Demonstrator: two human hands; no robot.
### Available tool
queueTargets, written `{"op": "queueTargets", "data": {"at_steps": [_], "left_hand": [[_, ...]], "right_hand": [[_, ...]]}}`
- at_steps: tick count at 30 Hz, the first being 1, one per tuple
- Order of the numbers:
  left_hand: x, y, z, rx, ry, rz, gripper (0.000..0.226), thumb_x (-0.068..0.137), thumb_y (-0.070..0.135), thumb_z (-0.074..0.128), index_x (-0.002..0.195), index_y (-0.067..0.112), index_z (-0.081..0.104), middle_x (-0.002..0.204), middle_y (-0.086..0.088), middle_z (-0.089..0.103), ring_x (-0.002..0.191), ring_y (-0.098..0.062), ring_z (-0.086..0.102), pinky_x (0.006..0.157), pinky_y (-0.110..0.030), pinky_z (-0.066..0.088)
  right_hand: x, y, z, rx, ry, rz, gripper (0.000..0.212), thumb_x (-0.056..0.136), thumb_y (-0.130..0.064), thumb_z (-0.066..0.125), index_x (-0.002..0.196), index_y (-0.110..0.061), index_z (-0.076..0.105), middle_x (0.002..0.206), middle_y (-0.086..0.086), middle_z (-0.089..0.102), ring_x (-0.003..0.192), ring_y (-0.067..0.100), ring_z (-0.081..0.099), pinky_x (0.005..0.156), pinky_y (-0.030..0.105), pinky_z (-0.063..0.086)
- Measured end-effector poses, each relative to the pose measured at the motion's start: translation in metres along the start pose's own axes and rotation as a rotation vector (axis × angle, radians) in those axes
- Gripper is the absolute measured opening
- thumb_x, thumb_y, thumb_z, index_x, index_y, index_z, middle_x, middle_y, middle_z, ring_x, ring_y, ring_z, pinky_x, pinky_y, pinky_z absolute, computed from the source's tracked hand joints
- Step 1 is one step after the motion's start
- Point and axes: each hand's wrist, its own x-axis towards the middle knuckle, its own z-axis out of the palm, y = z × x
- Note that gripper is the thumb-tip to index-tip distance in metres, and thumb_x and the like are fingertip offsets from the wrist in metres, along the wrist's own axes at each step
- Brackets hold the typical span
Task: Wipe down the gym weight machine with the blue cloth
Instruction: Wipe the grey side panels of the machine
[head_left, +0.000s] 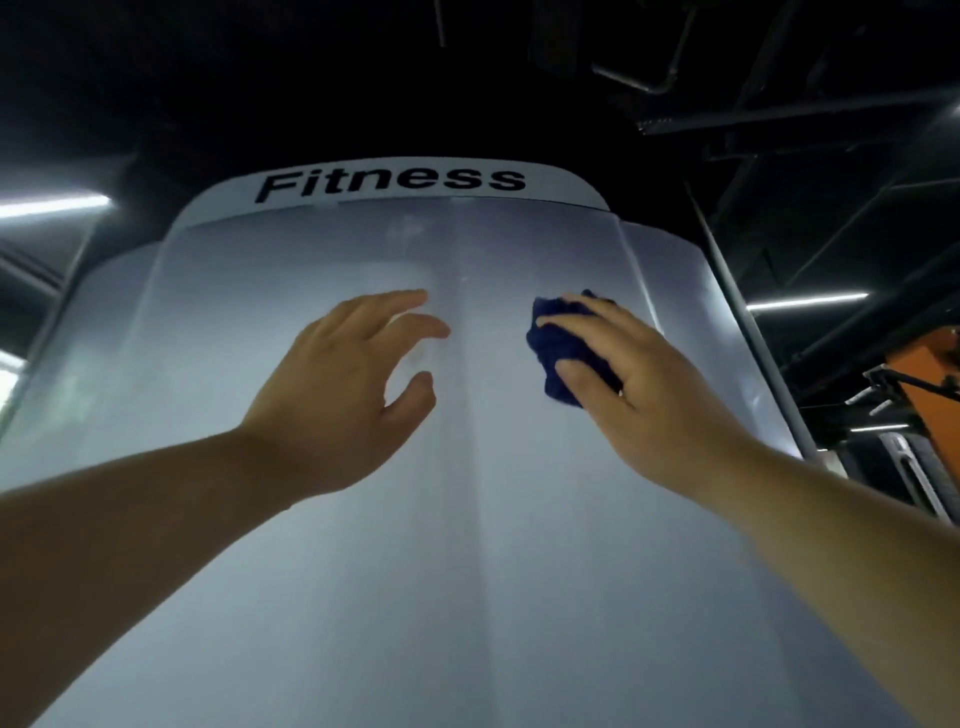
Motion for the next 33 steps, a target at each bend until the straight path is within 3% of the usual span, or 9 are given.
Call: {"op": "queueTargets", "data": {"at_steps": [2, 5, 9, 11, 15, 20, 25, 29, 33], "left_hand": [[0.002, 0.001, 0.000, -0.001, 0.024, -0.028, 0.055, 0.087, 0.050, 0.029, 0.132, 0.031, 0.054, 0.151, 0.007, 0.042, 0.140, -0.016, 0.034, 0.110, -0.031, 0.023], [-0.001, -0.008, -0.002, -0.011, 0.065, -0.096, 0.055, 0.087, 0.050, 0.029, 0.133, 0.032, 0.053, 0.151, 0.010, 0.041, 0.140, -0.014, 0.033, 0.111, -0.031, 0.022], [-0.013, -0.021, -0.001, -0.046, 0.069, -0.085, 0.058, 0.086, 0.052, 0.028, 0.136, 0.034, 0.050, 0.152, 0.017, 0.038, 0.139, -0.007, 0.032, 0.110, -0.025, 0.021], [-0.013, -0.022, -0.001, -0.076, 0.073, -0.084, 0.059, 0.084, 0.053, 0.029, 0.135, 0.033, 0.051, 0.151, 0.016, 0.039, 0.138, -0.006, 0.031, 0.110, -0.025, 0.022], [-0.010, -0.027, -0.004, -0.073, 0.070, -0.069, 0.061, 0.082, 0.055, 0.028, 0.134, 0.033, 0.052, 0.149, 0.017, 0.042, 0.137, -0.007, 0.036, 0.110, -0.027, 0.022], [-0.019, -0.052, -0.015, -0.016, 0.068, -0.152, 0.070, 0.081, 0.063, 0.023, 0.140, 0.032, 0.045, 0.154, 0.012, 0.035, 0.143, -0.014, 0.030, 0.114, -0.037, 0.023], [-0.039, -0.075, -0.023, -0.094, 0.036, -0.165, 0.055, 0.092, 0.053, 0.037, 0.142, 0.031, 0.042, 0.156, 0.013, 0.030, 0.141, -0.011, 0.028, 0.108, -0.025, 0.024], [-0.053, -0.084, -0.025, -0.125, 0.079, -0.191, 0.047, 0.091, 0.041, 0.045, 0.135, 0.027, 0.049, 0.151, 0.010, 0.039, 0.134, -0.015, 0.038, 0.100, -0.026, 0.032], [-0.066, -0.102, -0.027, -0.008, 0.081, -0.170, 0.057, 0.087, 0.055, 0.031, 0.129, 0.026, 0.056, 0.146, 0.003, 0.047, 0.137, -0.022, 0.038, 0.112, -0.040, 0.029]], "right_hand": [[0.032, 0.007, 0.001, 0.022, 0.087, 0.104, 0.035, 0.100, -0.031, 0.045, 0.134, -0.032, 0.054, 0.140, -0.017, 0.046, 0.131, 0.011, 0.045, 0.108, 0.037, 0.041], [0.047, -0.002, 0.014, -0.095, 0.197, 0.214, 0.037, 0.102, -0.025, 0.039, 0.137, -0.025, 0.051, 0.144, -0.007, 0.044, 0.133, 0.018, 0.040, 0.110, 0.037, 0.037], [0.005, -0.050, 0.037, -0.158, -0.018, -0.095, 0.040, 0.101, -0.028, 0.033, 0.136, -0.034, 0.050, 0.148, -0.021, 0.034, 0.140, -0.002, 0.019, 0.114, 0.013, 0.013], [-0.007, -0.063, 0.040, -0.109, -0.178, -0.168, 0.041, 0.102, -0.029, 0.035, 0.140, -0.041, 0.045, 0.147, -0.028, 0.031, 0.138, -0.013, 0.015, 0.113, 0.006, 0.011], [0.030, -0.059, 0.026, 0.029, -0.163, -0.008, 0.042, 0.100, -0.027, 0.048, 0.139, -0.039, 0.044, 0.143, -0.022, 0.042, 0.131, -0.003, 0.035, 0.112, 0.024, 0.032], [0.086, -0.062, 0.044, -0.329, -0.026, 0.188, 0.045, 0.104, -0.031, 0.035, 0.149, -0.030, 0.033, 0.164, -0.005, 0.011, 0.150, 0.017, -0.009, 0.121, 0.038, 0.001], [0.029, -0.111, 0.071, -0.227, -0.247, -0.160, 0.045, 0.103, -0.031, 0.037, 0.148, -0.035, 0.035, 0.161, -0.015, 0.014, 0.147, 0.002, -0.004, 0.112, 0.012, -0.005], [0.050, -0.102, 0.062, -0.265, -0.285, -0.185, 0.040, 0.102, -0.030, 0.044, 0.142, -0.033, 0.046, 0.156, -0.015, 0.031, 0.147, 0.003, 0.010, 0.117, 0.018, 0.007], [0.117, -0.075, 0.053, -0.326, -0.040, 0.148, 0.035, 0.101, -0.026, 0.043, 0.134, -0.021, 0.052, 0.137, -0.005, 0.048, 0.138, 0.020, 0.034, 0.106, 0.029, 0.029]]}}
